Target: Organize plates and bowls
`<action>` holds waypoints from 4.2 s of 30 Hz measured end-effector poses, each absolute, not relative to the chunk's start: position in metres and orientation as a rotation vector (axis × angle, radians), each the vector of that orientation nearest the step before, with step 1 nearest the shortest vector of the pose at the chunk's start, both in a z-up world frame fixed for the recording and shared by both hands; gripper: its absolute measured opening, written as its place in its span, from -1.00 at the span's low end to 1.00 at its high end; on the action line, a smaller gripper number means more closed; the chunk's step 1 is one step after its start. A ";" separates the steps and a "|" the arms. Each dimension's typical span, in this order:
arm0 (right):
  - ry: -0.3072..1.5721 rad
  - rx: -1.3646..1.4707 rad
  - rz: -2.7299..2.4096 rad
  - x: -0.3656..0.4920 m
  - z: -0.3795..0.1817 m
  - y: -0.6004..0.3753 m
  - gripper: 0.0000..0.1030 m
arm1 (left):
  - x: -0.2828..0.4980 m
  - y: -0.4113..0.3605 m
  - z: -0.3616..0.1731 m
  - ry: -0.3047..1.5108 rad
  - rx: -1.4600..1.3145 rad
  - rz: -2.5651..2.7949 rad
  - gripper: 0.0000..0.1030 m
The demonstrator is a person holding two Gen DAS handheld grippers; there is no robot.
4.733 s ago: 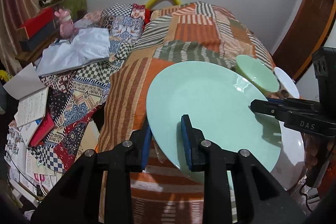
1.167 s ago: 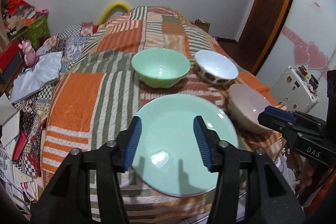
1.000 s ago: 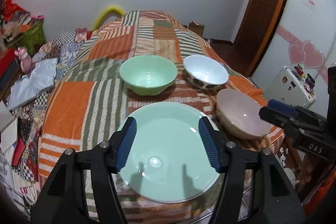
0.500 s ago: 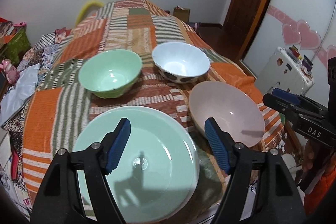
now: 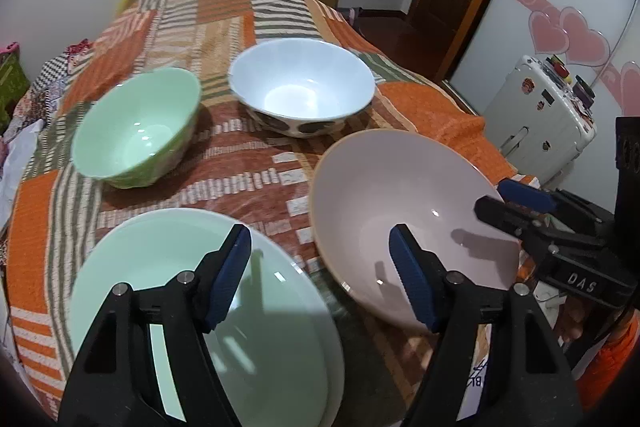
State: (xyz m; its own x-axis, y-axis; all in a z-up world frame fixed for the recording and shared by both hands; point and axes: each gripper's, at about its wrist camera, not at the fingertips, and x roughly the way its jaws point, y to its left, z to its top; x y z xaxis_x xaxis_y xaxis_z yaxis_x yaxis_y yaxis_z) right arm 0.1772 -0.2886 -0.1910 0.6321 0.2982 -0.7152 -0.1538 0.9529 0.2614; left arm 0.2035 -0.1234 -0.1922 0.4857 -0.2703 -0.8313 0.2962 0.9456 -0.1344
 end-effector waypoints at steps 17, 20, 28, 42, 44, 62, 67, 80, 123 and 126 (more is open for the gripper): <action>0.895 0.211 0.297 0.181 -0.203 -0.285 -0.50 | 0.216 -0.141 -0.216 1.074 0.036 -0.392 -0.40; 0.891 0.214 0.290 0.179 -0.198 -0.285 -0.50 | 0.215 -0.142 -0.215 1.076 0.039 -0.385 -0.40; 0.861 0.219 0.286 0.176 -0.185 -0.279 -0.50 | 0.207 -0.135 -0.206 1.063 0.019 -0.377 -0.40; 0.772 0.192 0.320 0.169 -0.151 -0.243 -0.50 | 0.182 -0.097 -0.163 0.947 -0.032 -0.355 -0.40; 0.764 0.184 0.332 0.168 -0.148 -0.234 -0.50 | 0.177 -0.088 -0.157 0.930 -0.040 -0.345 -0.40; 0.734 0.099 0.470 0.161 -0.131 -0.143 -0.50 | 0.132 0.011 -0.128 0.832 -0.112 -0.222 -0.40; 0.729 0.063 0.528 0.161 -0.129 -0.112 -0.50 | 0.119 0.044 -0.123 0.815 -0.143 -0.167 -0.40; 0.756 0.006 0.659 0.163 -0.136 -0.034 -0.50 | 0.089 0.123 -0.126 0.792 -0.210 -0.018 -0.40; 0.882 -0.155 0.674 0.188 -0.173 0.025 -0.50 | 0.089 0.216 -0.180 0.883 -0.269 0.150 -0.40; 0.842 -0.134 0.633 0.189 -0.159 0.008 -0.49 | 0.088 0.210 -0.166 0.849 -0.239 0.147 -0.40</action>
